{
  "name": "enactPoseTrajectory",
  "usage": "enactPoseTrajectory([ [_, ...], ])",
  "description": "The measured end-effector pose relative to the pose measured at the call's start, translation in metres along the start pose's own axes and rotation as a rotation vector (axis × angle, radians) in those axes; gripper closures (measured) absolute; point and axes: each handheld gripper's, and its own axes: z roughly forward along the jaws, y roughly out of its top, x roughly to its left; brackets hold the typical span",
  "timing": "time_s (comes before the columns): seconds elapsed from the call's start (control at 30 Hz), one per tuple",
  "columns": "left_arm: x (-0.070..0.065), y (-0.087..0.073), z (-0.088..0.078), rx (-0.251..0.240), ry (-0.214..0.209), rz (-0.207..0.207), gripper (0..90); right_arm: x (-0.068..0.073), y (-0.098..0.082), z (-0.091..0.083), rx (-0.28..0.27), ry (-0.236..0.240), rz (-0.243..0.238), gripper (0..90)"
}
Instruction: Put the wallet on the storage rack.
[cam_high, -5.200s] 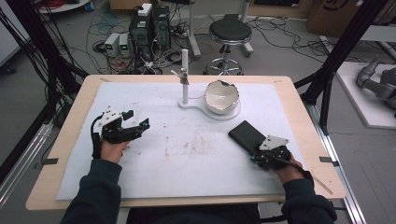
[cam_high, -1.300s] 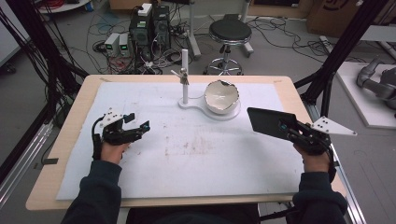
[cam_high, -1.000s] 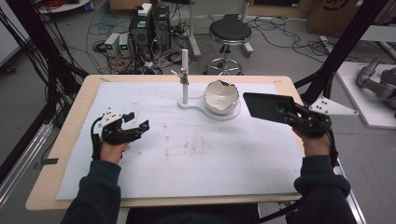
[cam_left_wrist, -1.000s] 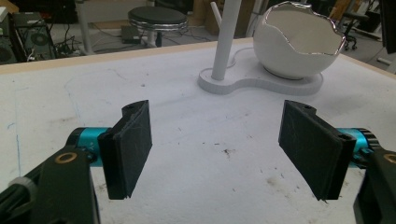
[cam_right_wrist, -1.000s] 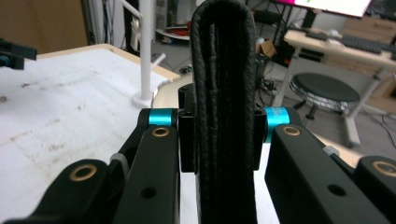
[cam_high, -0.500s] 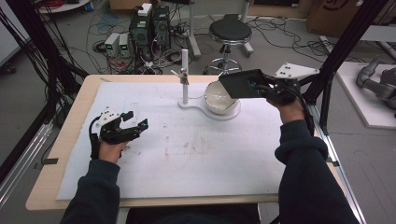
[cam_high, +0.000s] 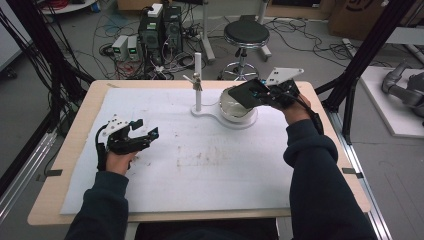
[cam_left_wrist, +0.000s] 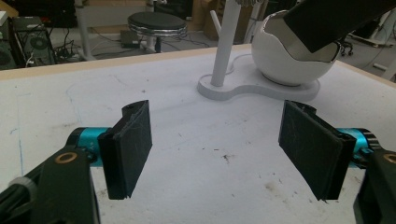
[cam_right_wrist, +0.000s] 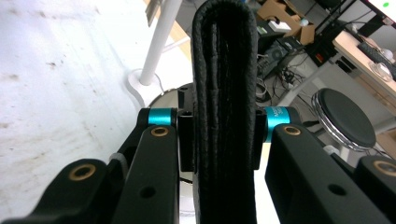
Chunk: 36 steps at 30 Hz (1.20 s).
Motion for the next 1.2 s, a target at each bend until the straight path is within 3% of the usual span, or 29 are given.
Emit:
enactPoseTrajectory([
  [0.13, 0.000, 0.000, 0.000, 0.002, 0.001, 0.001, 25.7, 0.003, 0.001, 0.011, 0.029, -0.028, -0.037, 74.0],
  [0.47, 0.000, 0.000, 0.000, 0.002, -0.002, 0.002, 25.6, 0.015, 0.001, 0.047, 0.126, 0.000, -0.067, 73.2],
  [0.63, 0.000, 0.000, 0.000, 0.004, -0.002, 0.001, 25.7, 0.028, -0.001, 0.057, 0.133, 0.034, 0.029, 68.5],
  [0.7, -0.001, 0.000, 0.000, 0.004, -0.003, 0.003, 25.7, 0.031, -0.001, 0.059, 0.130, 0.055, 0.045, 65.7],
  [0.8, -0.001, 0.000, 0.000, 0.001, -0.002, 0.003, 25.6, 0.037, -0.007, 0.061, 0.074, 0.070, 0.138, 56.3],
  [1.0, -0.001, 0.000, 0.000, 0.006, -0.002, 0.006, 25.6, 0.033, -0.016, 0.058, 0.015, 0.165, 0.304, 45.3],
  [1.13, -0.001, 0.000, 0.000, 0.007, 0.000, 0.003, 25.7, 0.034, -0.016, 0.053, 0.008, 0.195, 0.315, 41.6],
  [1.2, -0.001, 0.000, 0.000, 0.008, -0.001, 0.005, 25.7, 0.037, -0.020, 0.049, -0.040, 0.192, 0.316, 41.2],
])
